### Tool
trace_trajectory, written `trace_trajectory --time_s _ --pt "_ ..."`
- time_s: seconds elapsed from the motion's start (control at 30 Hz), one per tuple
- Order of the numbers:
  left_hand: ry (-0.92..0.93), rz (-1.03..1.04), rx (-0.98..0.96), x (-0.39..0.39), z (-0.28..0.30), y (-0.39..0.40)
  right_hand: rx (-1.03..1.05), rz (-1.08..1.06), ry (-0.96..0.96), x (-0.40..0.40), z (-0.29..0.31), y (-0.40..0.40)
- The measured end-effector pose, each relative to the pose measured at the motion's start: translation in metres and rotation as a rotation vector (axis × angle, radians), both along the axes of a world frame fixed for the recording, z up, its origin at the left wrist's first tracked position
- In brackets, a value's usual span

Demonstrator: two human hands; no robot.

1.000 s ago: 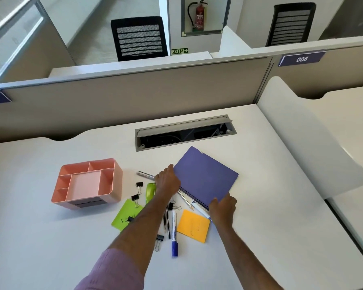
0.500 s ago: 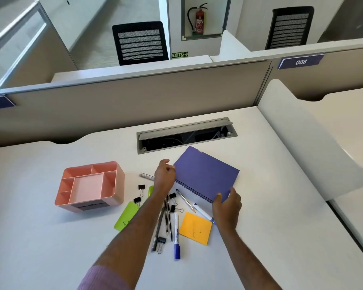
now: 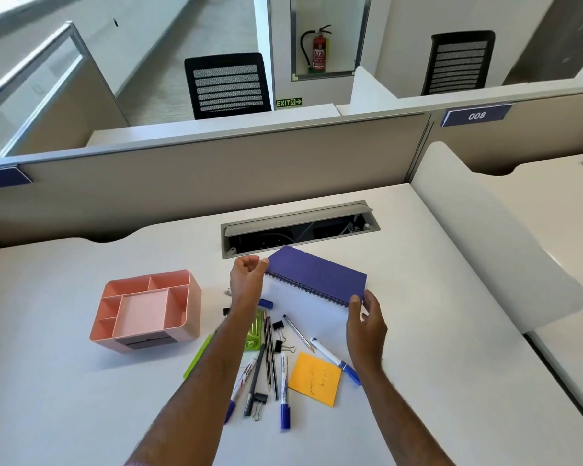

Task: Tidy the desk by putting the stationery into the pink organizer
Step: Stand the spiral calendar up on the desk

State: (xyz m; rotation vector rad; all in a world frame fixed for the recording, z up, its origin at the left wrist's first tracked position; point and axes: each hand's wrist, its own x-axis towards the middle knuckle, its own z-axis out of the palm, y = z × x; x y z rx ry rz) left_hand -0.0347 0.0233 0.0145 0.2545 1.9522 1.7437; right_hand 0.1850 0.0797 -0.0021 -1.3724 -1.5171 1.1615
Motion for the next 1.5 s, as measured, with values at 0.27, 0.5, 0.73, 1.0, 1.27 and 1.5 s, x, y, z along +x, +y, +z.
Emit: trace_trajectory --time_s 0.27,0.5,0.73,1.0,1.27,1.5 --pt "0.026 -0.033 0.078 -0.005 0.008 -0.014 -0.039 0.140 0.103 -0.016 0.005 0.010" --pt "0.143 -0.090 0.008 -0.021 0.015 -0.018 -0.058 0.128 0.082 -0.030 0.011 0.034" --pt "0.222 -0.071 -0.056 -0.032 0.018 -0.010 0.029 0.037 -0.018 -0.052 0.024 0.063" --pt "0.193 0.057 -0.079 -0.043 0.024 0.011 0.072 -0.049 -0.086 -0.076 0.032 0.087" --pt "0.257 0.100 -0.061 -0.048 0.031 0.020 0.085 -0.024 -0.137 -0.085 0.036 0.102" --pt "0.272 0.077 -0.075 -0.054 0.026 0.021 0.070 0.104 -0.106 -0.082 0.028 0.110"
